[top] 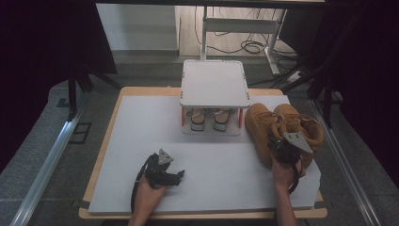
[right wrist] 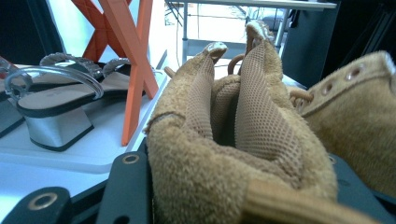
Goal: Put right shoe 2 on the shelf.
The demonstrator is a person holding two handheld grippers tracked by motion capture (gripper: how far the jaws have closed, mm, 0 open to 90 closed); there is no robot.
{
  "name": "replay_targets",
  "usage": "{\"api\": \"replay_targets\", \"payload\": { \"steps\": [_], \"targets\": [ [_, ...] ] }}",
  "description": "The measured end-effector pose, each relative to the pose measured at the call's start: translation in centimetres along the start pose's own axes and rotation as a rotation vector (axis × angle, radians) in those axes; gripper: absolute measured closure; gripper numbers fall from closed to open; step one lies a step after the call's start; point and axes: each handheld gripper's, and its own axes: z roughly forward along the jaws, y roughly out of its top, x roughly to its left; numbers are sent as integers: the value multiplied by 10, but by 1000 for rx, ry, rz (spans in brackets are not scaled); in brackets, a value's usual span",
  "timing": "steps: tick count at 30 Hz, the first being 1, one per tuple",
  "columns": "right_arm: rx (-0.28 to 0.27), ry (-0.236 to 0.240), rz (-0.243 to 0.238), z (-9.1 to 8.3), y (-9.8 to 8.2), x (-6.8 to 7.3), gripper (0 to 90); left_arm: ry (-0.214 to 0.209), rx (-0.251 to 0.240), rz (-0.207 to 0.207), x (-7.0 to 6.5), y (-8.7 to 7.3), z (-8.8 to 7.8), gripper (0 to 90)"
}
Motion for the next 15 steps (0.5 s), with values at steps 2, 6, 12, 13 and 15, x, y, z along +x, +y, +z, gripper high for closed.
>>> {"api": "replay_targets", "payload": {
  "steps": [2, 6, 12, 13, 15],
  "targets": [
    [-1, 4, 4, -2, 3, -1, 539, 0, 0, 0, 0, 0, 0, 138],
    [-5, 10, 15, -5, 8, -3, 541, 0, 0, 0, 0, 0, 0, 138],
    [-29, 13, 17, -13, 18, -3, 543, 2, 0, -2, 0, 0, 0, 138],
    [-33, 12, 18, -15, 21, -3, 543, 1, 0, -3, 0, 0, 0, 138],
    [-43, 10, 17, -17, 25, -3, 542, 1, 0, 1, 0, 0, 0, 137]
  ]
}}
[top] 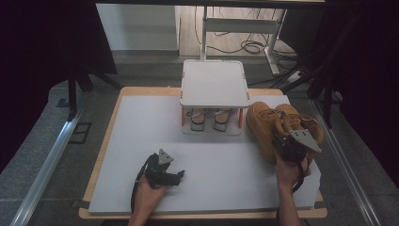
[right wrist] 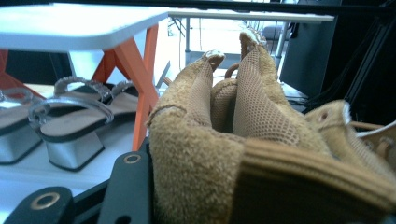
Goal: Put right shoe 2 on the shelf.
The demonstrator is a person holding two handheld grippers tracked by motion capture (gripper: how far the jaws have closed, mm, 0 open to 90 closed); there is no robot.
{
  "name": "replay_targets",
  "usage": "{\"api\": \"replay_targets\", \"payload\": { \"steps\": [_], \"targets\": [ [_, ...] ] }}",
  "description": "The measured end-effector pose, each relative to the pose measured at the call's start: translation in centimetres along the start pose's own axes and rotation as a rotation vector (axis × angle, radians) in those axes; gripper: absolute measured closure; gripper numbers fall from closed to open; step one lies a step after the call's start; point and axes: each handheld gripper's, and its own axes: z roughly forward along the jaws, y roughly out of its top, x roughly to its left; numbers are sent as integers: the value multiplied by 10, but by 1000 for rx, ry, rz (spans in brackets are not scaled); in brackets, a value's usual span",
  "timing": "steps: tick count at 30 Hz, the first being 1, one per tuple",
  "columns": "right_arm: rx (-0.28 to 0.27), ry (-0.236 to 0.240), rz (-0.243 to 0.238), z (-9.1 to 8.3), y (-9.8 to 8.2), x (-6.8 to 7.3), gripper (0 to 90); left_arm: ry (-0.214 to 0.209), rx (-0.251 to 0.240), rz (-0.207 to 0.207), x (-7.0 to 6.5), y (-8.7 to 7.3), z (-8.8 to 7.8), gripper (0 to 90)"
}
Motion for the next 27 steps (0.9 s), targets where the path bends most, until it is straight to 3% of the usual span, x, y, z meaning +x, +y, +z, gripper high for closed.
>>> {"api": "replay_targets", "payload": {
  "steps": [27],
  "targets": [
    [-82, -9, -9, -16, 52, 1, 542, -1, -1, -1, 0, 0, 0, 138]
  ]
}}
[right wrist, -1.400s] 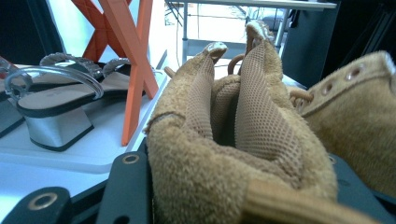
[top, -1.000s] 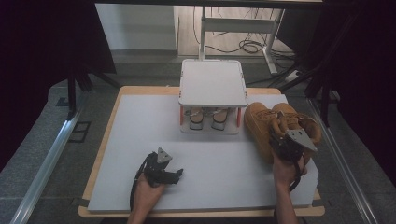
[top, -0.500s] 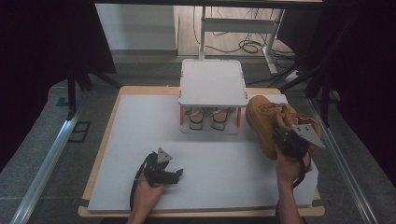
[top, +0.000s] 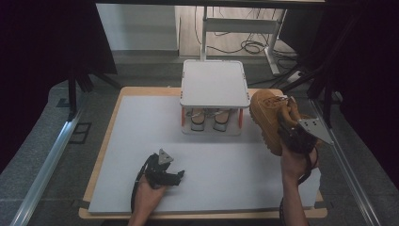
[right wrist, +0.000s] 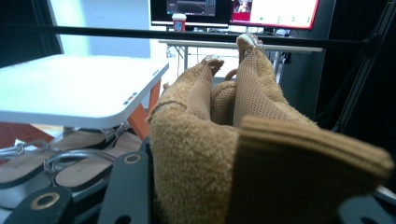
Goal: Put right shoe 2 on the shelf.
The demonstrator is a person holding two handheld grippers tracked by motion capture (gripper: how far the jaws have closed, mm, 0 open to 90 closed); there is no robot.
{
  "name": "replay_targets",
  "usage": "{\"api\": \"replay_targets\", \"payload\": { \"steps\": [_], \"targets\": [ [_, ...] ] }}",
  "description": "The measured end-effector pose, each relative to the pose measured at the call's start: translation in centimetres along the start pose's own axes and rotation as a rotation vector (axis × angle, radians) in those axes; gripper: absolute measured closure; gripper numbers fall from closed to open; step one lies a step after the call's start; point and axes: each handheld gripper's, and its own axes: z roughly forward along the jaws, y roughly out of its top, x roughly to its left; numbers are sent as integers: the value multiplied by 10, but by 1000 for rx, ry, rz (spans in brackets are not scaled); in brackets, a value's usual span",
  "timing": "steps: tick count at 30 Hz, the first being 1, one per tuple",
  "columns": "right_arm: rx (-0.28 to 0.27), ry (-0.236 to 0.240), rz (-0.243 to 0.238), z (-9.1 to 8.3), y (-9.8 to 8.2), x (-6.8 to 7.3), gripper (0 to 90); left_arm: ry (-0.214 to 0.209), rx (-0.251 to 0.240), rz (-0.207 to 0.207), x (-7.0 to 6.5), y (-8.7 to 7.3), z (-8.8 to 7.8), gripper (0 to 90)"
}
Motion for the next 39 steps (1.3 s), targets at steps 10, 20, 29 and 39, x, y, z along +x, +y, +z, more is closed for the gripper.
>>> {"api": "replay_targets", "payload": {
  "steps": [10, 20, 29, 39],
  "targets": [
    [-29, -5, 2, -1, 15, -3, 543, 0, -4, -1, 0, 0, 0, 138],
    [-51, -8, 5, -1, 29, -8, 551, 0, -1, 2, 0, 0, 0, 138],
    [-79, -16, 6, -2, 41, -9, 552, -1, -1, 1, 0, 0, 0, 138],
    [-110, 4, 6, 1, 57, -1, 552, -1, 0, 2, 0, 0, 0, 138]
  ]
}}
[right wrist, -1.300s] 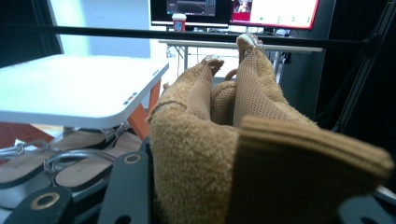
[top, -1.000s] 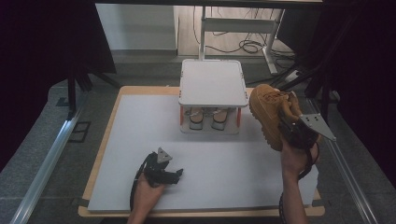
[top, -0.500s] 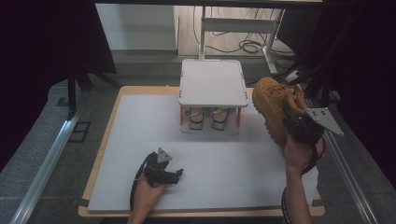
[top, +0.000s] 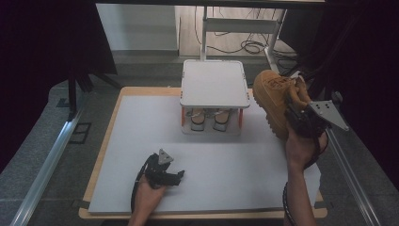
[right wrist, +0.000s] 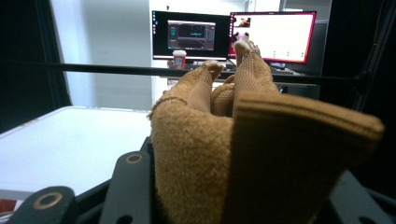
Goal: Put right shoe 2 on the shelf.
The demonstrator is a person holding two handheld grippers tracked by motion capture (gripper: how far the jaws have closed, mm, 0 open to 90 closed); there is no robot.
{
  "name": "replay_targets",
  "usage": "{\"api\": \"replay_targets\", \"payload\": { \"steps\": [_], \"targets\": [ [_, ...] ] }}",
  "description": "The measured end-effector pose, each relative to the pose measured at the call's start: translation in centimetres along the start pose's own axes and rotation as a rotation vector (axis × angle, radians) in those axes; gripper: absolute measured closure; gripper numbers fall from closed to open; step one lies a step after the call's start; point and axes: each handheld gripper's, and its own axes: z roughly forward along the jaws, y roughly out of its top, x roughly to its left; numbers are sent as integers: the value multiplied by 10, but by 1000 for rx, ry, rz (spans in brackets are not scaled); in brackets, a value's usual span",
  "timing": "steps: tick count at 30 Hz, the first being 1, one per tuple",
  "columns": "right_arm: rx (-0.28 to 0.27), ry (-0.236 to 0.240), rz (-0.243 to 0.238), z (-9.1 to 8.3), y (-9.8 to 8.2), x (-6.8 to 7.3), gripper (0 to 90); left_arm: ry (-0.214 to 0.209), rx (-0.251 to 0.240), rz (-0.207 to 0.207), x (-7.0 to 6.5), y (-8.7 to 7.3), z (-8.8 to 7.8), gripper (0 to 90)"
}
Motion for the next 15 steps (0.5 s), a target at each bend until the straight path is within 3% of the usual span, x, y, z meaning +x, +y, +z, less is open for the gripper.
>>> {"api": "replay_targets", "payload": {
  "steps": [15],
  "targets": [
    [-35, 43, -11, 11, 16, 22, 552, 0, -3, 0, 0, 0, 0, 138]
  ]
}}
